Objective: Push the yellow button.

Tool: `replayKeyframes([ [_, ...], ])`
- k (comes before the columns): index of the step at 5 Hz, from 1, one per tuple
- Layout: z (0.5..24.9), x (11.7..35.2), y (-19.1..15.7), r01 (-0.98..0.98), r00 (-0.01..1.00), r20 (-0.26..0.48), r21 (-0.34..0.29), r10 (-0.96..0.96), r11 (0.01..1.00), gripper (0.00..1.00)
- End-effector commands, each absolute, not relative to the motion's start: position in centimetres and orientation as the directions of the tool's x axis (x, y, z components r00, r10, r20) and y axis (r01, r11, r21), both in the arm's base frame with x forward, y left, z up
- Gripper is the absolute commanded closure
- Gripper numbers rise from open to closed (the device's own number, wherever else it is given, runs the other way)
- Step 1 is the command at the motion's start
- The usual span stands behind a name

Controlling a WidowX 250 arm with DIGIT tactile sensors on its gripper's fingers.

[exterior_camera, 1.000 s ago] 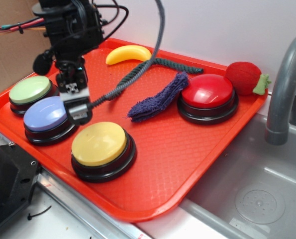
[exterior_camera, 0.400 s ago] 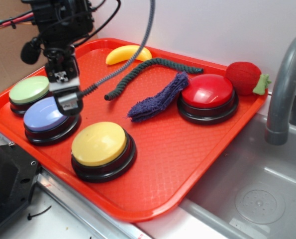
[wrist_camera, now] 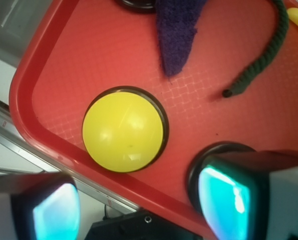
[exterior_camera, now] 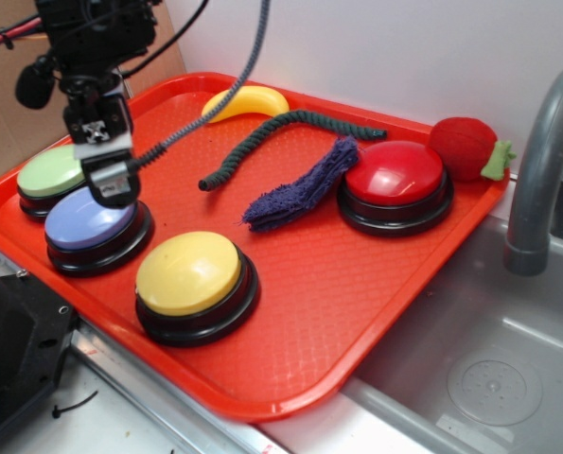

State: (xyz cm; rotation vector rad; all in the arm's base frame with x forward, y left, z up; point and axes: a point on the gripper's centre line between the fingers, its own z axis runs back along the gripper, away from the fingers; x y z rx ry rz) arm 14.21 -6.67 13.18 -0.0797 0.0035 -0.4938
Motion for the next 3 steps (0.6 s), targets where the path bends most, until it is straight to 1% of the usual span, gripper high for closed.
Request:
replayKeyframes([
  [1,15.4,14.1,-6.9,0.468,0.882,0.092,-0.066,-0.462,0.881,0.0],
  [3,16.4,13.8,-6.5,0.451,0.888,0.125,-0.059,-0.442,0.89,0.0],
])
